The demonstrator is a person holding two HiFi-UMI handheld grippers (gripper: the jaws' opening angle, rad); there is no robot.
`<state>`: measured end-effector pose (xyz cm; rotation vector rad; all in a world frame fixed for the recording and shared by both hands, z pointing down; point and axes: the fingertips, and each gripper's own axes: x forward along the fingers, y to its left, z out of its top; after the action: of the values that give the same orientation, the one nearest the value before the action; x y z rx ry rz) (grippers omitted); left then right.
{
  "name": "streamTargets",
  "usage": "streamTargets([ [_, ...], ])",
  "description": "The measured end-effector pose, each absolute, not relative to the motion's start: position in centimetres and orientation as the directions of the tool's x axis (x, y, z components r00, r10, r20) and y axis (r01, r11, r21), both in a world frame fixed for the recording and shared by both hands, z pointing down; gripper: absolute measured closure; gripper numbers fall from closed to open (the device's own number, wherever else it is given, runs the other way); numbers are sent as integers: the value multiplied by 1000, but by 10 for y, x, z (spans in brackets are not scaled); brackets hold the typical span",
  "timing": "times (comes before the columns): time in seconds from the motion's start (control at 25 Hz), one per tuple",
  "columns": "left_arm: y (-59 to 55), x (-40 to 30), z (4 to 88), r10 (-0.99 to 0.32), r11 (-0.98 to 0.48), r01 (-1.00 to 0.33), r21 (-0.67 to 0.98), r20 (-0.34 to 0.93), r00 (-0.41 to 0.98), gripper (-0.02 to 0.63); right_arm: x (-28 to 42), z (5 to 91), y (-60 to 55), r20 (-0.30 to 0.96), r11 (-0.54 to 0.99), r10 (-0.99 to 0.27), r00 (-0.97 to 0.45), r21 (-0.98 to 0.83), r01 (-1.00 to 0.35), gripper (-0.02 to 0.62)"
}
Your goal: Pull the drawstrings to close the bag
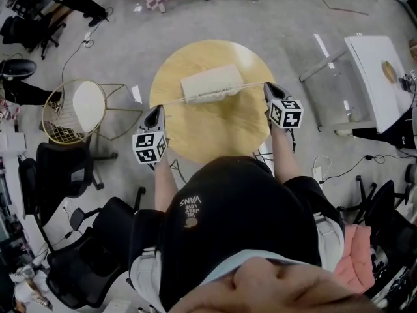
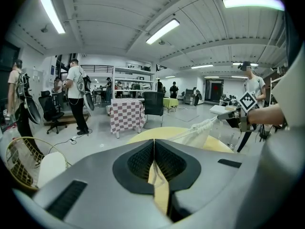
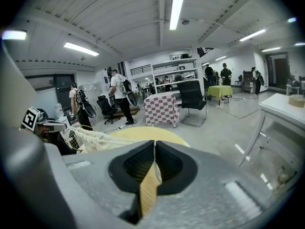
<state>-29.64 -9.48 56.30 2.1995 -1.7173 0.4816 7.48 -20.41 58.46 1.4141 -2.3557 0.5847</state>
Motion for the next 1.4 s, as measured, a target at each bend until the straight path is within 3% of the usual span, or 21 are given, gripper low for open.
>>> streamTargets([
  [1.4,-96,-293,593,-822,-264,-962,68,506,261,589,114,607,-186,515,337,-768,-381,-181,-924,589],
])
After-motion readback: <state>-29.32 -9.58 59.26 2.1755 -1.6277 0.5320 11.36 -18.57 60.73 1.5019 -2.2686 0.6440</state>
